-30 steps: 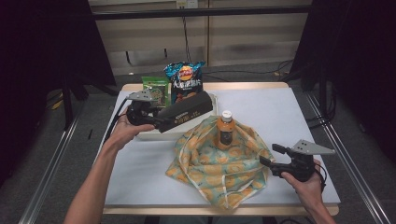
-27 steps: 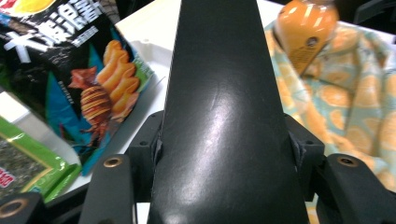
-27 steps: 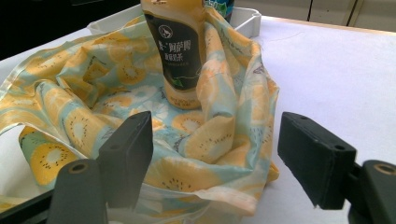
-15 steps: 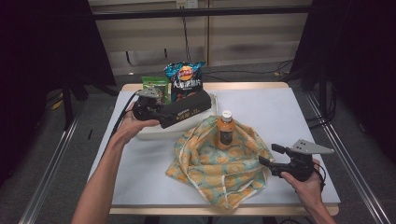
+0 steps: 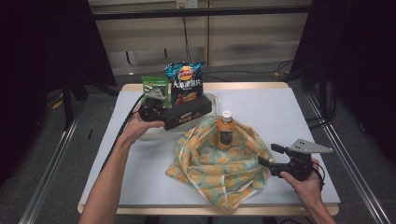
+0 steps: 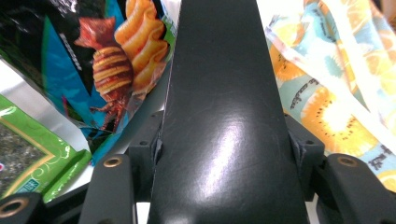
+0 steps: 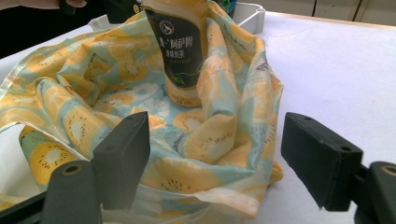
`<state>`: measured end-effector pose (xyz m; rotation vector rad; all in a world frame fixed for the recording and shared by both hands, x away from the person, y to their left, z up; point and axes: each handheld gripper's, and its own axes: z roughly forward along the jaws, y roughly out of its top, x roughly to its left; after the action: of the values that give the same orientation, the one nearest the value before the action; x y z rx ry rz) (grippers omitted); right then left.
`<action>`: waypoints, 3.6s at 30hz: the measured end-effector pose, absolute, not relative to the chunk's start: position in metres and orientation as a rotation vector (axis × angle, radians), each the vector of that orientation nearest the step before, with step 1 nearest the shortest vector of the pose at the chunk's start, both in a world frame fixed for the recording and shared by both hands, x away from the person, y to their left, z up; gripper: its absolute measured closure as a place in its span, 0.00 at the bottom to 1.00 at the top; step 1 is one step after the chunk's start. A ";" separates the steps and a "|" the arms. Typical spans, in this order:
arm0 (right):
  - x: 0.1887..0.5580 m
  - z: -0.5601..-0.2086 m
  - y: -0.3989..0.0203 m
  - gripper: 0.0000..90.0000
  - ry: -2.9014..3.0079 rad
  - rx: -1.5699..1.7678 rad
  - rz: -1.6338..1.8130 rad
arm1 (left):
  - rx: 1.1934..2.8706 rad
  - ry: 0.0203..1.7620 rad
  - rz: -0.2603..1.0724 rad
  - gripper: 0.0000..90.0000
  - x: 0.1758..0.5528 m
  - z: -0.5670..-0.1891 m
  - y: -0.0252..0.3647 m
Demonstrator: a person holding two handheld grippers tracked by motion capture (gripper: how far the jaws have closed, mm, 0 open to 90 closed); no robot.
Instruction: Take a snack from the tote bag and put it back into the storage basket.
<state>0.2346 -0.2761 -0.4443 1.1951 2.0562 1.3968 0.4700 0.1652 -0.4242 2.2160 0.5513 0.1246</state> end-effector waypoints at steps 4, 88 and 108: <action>0.234 -0.444 -0.277 0.27 2.054 1.198 1.398 | 2.244 0.547 0.119 0.48 0.470 -0.426 0.165; 0.235 -0.446 -0.277 0.25 2.060 1.204 1.407 | 2.115 0.583 0.120 0.94 0.445 -0.432 0.173; 0.235 -0.448 -0.277 0.25 2.069 1.208 1.399 | 2.157 0.610 0.082 1.00 0.440 -0.451 0.163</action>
<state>0.2354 -0.2772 -0.4478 1.2080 2.0692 1.3991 0.4405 0.1629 -0.4509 2.1574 0.6095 0.0817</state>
